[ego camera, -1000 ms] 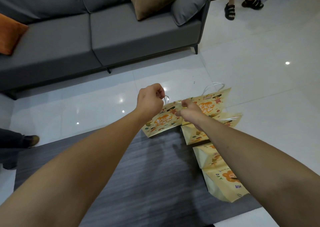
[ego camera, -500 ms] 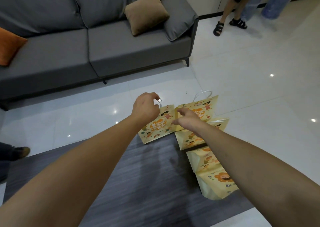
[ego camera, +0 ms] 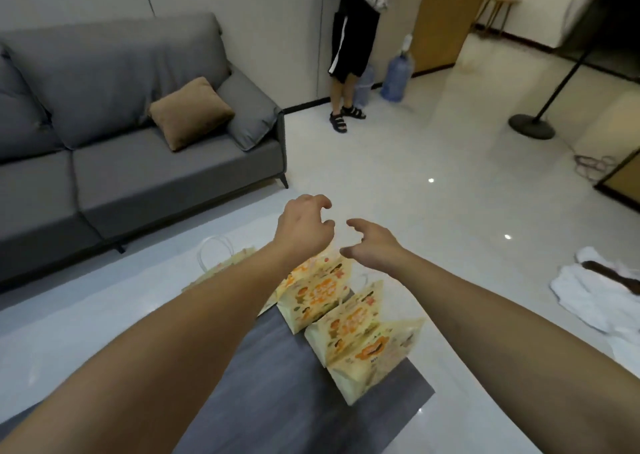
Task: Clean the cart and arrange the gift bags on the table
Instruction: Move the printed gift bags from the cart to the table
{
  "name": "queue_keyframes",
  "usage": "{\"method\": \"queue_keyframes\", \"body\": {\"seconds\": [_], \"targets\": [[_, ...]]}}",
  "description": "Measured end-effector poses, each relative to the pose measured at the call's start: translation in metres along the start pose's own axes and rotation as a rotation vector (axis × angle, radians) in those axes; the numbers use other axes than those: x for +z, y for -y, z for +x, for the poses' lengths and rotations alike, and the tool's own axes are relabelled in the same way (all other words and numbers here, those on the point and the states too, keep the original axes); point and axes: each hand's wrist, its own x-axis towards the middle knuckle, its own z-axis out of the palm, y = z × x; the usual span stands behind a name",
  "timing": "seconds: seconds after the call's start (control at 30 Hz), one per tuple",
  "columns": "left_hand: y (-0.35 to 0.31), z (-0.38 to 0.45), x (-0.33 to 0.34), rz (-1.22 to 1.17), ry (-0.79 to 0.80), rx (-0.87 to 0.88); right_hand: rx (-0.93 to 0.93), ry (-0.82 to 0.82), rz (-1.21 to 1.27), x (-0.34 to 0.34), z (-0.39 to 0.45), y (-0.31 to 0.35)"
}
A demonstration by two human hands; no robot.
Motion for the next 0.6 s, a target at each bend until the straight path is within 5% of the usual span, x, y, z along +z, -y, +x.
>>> {"method": "queue_keyframes", "body": {"seconds": [0.23, 0.6], "targets": [[-0.178, -0.027, 0.017, 0.038, 0.010, 0.249, -0.020, -0.255, -0.066, -0.132, -0.121, -0.082], [-0.517, -0.200, 0.175, 0.087, 0.208, 0.793, 0.299, -0.664, -0.015, -0.296, -0.409, -0.345]]}}
